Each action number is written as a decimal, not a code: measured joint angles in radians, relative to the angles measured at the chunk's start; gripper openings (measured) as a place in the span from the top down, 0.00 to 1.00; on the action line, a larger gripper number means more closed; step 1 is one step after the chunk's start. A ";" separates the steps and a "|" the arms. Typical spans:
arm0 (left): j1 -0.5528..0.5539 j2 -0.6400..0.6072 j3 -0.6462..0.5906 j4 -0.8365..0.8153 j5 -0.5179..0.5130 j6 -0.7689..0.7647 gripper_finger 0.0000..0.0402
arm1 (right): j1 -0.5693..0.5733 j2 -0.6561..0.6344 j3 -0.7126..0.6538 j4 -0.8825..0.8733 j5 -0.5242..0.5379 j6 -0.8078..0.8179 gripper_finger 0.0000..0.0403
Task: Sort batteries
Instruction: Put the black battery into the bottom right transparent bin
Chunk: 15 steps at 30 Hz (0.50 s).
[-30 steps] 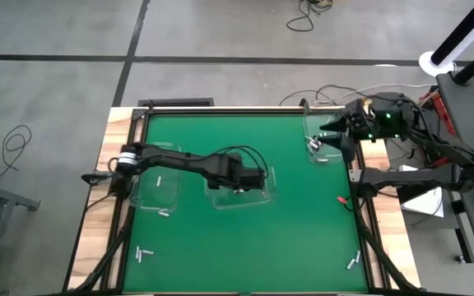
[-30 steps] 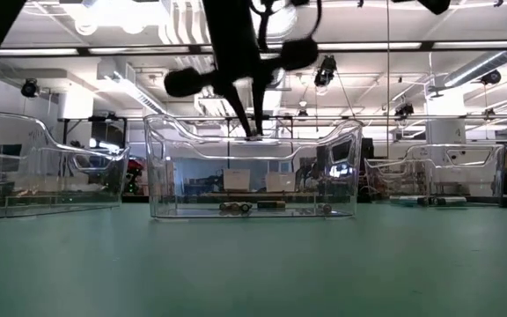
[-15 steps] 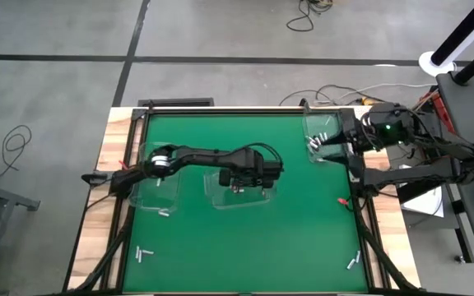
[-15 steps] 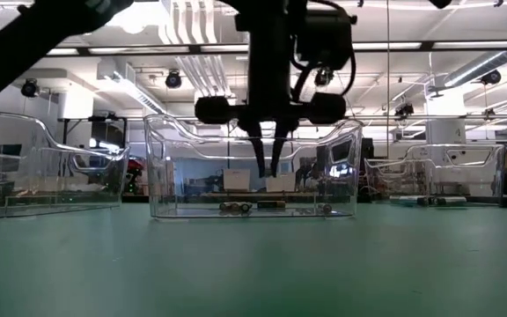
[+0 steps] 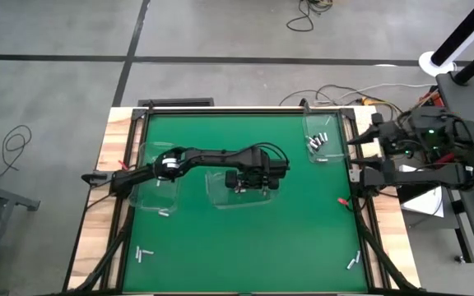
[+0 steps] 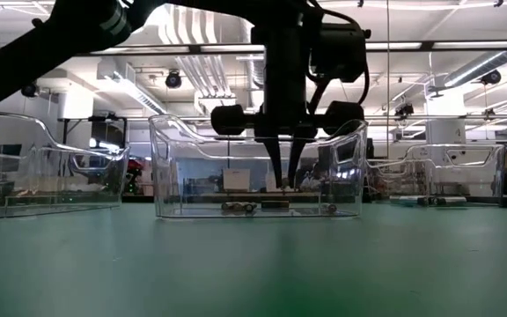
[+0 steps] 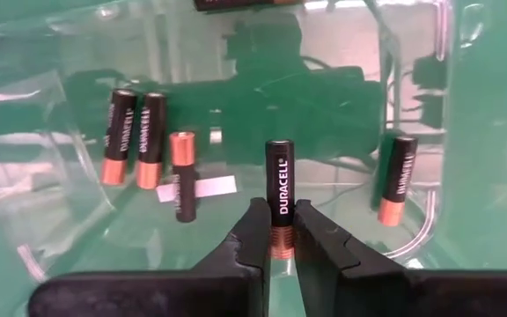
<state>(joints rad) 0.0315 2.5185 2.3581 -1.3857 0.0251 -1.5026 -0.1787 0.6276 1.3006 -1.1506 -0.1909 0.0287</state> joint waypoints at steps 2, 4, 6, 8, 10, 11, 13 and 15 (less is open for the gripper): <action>-0.003 -0.011 -0.002 -0.008 -0.001 -0.001 0.96 | 0.000 -0.014 0.002 -0.007 0.000 0.001 0.32; -0.006 -0.021 -0.004 -0.024 -0.008 -0.002 0.96 | 0.000 -0.021 0.002 -0.007 0.000 0.000 0.31; -0.008 -0.028 -0.004 -0.052 -0.009 -0.007 0.96 | 0.000 -0.026 0.001 -0.007 0.000 -0.001 0.30; -0.008 -0.030 -0.009 -0.071 -0.008 -0.009 0.96 | 0.000 -0.029 0.001 -0.007 0.000 -0.005 0.30; -0.005 -0.030 -0.029 -0.056 -0.001 -0.007 0.96 | 0.000 -0.030 0.001 -0.006 0.000 -0.014 0.30; -0.001 -0.028 -0.040 -0.045 0.001 -0.006 0.96 | 0.000 -0.029 0.001 -0.007 0.000 -0.016 0.30; 0.010 -0.027 -0.059 -0.036 0.010 0.002 0.96 | 0.000 -0.029 -0.001 -0.006 0.000 -0.016 0.30; 0.019 -0.027 -0.088 -0.034 0.020 0.016 0.96 | 0.000 -0.029 -0.001 -0.010 0.001 -0.013 0.31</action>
<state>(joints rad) 0.0504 2.4916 2.2704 -1.4200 0.0448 -1.4862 -0.1787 0.5989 1.2995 -1.1604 -0.1904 0.0154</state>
